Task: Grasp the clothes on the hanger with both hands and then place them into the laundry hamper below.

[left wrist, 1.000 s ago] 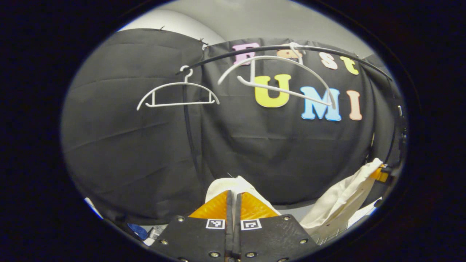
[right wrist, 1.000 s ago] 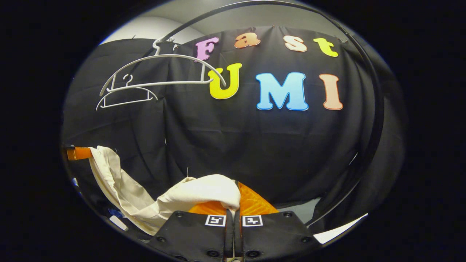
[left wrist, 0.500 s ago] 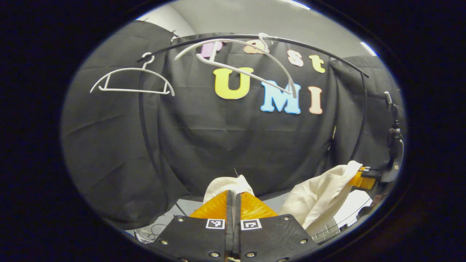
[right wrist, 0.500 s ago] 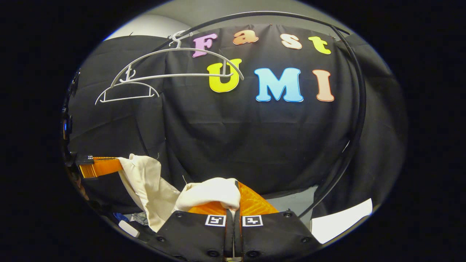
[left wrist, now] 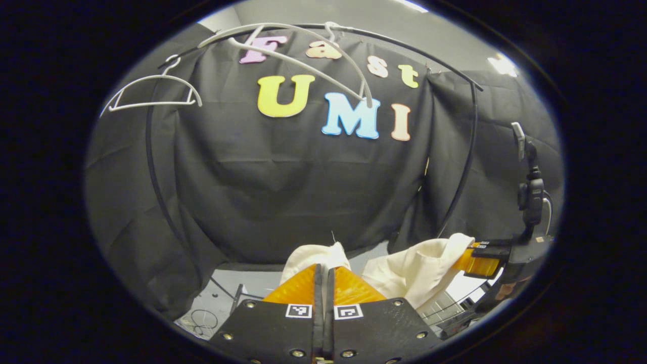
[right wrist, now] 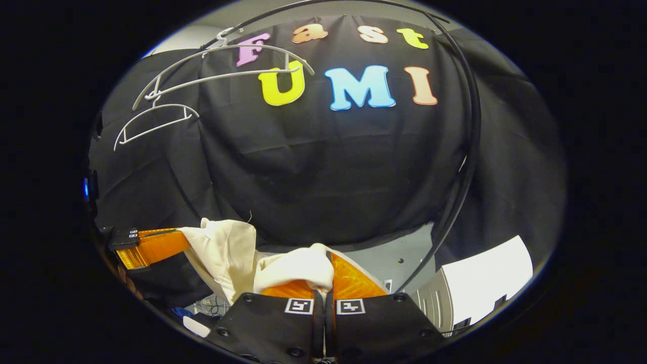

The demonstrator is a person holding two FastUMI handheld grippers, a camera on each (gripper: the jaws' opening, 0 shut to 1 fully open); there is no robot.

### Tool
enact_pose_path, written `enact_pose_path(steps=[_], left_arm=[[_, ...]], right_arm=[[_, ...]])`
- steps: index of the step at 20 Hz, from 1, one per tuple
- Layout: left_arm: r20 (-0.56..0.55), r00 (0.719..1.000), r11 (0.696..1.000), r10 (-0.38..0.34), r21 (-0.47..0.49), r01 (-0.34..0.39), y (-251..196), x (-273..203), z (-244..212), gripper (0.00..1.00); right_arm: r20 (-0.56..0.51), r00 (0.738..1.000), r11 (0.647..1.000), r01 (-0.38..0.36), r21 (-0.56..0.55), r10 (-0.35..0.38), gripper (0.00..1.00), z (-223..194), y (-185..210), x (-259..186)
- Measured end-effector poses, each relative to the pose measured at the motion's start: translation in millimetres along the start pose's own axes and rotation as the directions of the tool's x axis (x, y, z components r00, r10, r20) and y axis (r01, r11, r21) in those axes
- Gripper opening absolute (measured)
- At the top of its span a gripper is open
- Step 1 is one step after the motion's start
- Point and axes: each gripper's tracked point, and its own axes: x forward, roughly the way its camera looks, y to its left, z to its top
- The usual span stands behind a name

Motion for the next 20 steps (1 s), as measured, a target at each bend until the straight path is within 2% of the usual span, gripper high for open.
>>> enact_pose_path(steps=[4, 8, 15, 16, 18, 20], left_arm=[[-0.051, 0.999, 0.999, -0.004, 0.036, 0.005, 2.3, 14.2, -28.1, 0.0], [-0.096, 0.995, 1.0, 0.018, 0.012, -0.017, 7.3, 31.6, -47.2, 0.01], [-0.178, 0.983, 0.999, 0.039, 0.01, -0.038, 13.1, 55.7, -85.5, 0.01], [-0.189, 0.981, 0.999, 0.041, 0.015, -0.039, 10.6, 59.3, -89.2, 0.01], [-0.208, 0.977, 0.999, 0.041, 0.018, -0.038, 13.5, 57.8, -101.7, 0.01], [-0.222, 0.974, 0.999, 0.042, 0.014, -0.04, 17.2, 56.8, -110.6, 0.01]], right_arm=[[-0.072, 0.996, 0.998, 0.056, 0.013, -0.055, 0.02, -27.5, -13.4, 10.5], [-0.139, 0.986, 0.995, 0.097, 0.024, -0.093, 0.02, -51.0, -23.8, 19.1], [-0.249, 0.965, 0.996, 0.087, 0.008, -0.082, 0.05, -85.9, -20.8, 31.8], [-0.263, 0.962, 0.996, 0.084, 0.011, -0.078, 0.02, -88.9, -20.9, 33.7], [-0.289, 0.954, 0.997, 0.08, 0.008, -0.074, 0.02, -93.0, -20.5, 37.2], [-0.308, 0.949, 0.997, 0.071, 0.003, -0.066, 0.05, -94.7, -19.3, 40.4]])
